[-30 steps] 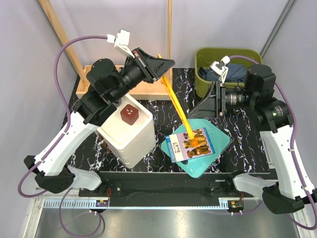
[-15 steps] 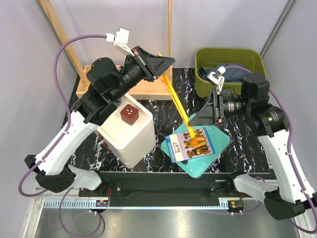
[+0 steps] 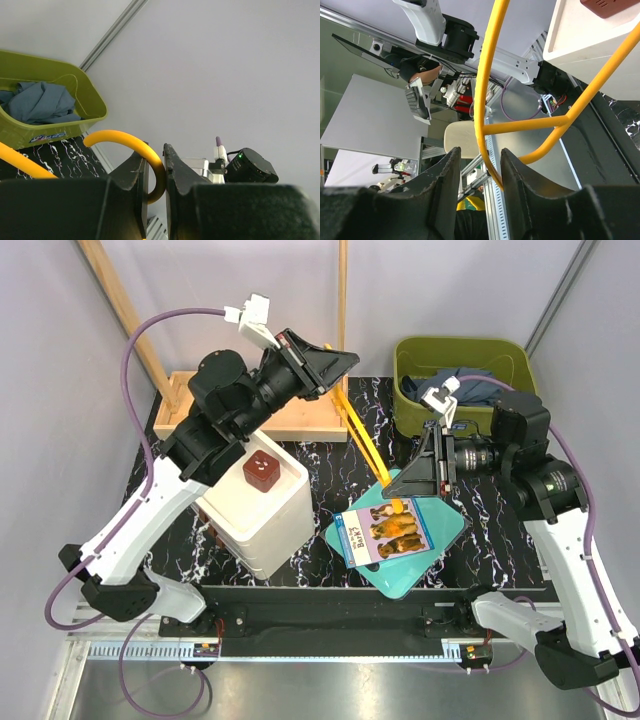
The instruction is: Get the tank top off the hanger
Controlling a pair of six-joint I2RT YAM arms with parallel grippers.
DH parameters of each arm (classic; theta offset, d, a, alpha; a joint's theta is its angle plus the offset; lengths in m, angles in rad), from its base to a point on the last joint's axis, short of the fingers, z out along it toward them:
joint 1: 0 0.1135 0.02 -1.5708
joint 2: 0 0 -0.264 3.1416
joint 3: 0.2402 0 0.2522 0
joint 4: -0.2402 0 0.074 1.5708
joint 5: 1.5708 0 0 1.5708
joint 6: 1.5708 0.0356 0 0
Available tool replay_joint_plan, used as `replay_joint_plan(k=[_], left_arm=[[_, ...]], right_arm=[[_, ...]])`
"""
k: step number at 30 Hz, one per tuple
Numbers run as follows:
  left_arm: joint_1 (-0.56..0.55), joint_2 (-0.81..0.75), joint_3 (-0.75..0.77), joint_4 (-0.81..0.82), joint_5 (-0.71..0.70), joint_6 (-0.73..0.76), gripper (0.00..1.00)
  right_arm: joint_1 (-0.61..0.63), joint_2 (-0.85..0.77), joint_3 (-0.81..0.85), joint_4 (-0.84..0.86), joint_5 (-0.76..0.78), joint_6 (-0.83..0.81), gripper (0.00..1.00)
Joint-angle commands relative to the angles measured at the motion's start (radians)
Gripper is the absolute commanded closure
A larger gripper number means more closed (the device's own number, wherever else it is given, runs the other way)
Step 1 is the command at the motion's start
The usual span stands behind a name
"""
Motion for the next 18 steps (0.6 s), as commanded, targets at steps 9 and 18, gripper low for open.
replay_joint_plan(k=[9,18], left_arm=[[-0.002,-0.002,0.044,0.049,-0.017,-0.013,1.00],[-0.002,-0.077,-0.030,0.046,-0.076,0.039,0.43]], right_arm=[[0.009,-0.017,-0.036,0.052,0.057,0.021,1.00],[0.009,-0.033,-0.042,0.072,0.172,-0.001,1.00]])
